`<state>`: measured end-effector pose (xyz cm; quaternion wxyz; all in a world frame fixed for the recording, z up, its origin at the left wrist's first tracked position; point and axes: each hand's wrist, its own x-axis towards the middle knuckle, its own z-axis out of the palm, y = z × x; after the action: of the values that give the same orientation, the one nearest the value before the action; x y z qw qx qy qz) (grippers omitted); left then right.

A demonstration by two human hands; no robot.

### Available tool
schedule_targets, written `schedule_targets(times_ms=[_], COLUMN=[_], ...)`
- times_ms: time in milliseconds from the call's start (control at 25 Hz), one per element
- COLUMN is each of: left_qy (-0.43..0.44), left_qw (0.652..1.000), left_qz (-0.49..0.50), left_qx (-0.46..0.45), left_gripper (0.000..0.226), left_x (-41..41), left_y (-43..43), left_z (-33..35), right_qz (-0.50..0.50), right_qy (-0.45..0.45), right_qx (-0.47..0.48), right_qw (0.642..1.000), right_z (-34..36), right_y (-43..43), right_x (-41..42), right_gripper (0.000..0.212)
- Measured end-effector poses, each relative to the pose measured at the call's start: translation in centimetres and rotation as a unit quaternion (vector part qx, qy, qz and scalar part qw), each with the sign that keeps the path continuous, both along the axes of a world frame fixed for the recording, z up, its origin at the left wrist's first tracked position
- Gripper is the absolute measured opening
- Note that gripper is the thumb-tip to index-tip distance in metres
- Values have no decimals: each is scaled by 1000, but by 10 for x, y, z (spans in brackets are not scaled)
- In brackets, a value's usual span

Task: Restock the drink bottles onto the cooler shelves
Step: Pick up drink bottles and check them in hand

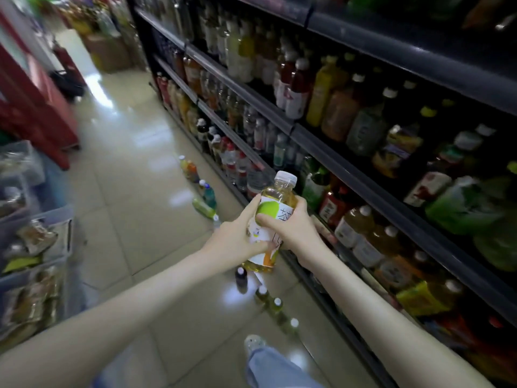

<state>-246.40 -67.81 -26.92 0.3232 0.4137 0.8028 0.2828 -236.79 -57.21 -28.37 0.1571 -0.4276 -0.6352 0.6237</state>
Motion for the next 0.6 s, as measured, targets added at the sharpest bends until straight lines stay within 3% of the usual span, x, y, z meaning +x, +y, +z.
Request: schedule_targets(times_ms=[120, 360, 600], left_qy=[-13, -85, -13], left_qw=[1000, 993, 1000], left_qz=[16, 59, 14], left_qx=[-10, 61, 23], left_gripper=[94, 68, 50], left_x=[-73, -231, -436], left_y=[11, 14, 19], left_z=[4, -2, -13], right_qz=[40, 96, 41], right_qy=[1, 13, 39], right_qx=[-4, 2, 13], right_qw=[999, 995, 998], right_z=[0, 5, -1], right_y=[23, 54, 72], right_x=[-79, -242, -423], right_gripper=[78, 96, 87])
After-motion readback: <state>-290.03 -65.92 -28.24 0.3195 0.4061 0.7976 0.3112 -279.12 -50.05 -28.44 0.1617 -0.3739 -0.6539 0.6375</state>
